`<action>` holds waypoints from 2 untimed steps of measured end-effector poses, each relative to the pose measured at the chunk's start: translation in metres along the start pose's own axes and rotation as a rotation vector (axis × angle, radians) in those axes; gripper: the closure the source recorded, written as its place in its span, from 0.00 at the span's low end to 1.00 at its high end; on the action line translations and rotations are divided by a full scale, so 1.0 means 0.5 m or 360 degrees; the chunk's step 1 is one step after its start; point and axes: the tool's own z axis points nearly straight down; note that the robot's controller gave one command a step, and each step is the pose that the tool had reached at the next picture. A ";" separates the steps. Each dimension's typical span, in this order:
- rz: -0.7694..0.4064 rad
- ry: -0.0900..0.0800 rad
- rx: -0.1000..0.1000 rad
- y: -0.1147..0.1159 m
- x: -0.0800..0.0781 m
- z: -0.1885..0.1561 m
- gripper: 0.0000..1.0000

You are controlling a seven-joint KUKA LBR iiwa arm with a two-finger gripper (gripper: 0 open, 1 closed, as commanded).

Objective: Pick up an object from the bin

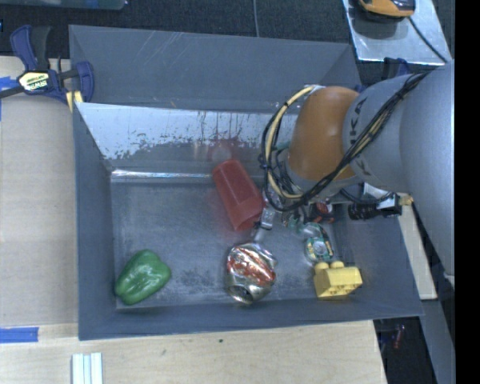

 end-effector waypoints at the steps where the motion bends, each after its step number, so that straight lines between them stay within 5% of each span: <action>1: 0.0000 -0.0011 -0.0005 0.001 0.000 -0.045 1.00; 2: -0.0001 -0.0020 -0.0010 0.002 -0.003 -0.084 1.00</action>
Offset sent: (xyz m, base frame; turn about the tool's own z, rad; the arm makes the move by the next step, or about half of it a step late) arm -0.0011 0.0001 0.0223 0.0013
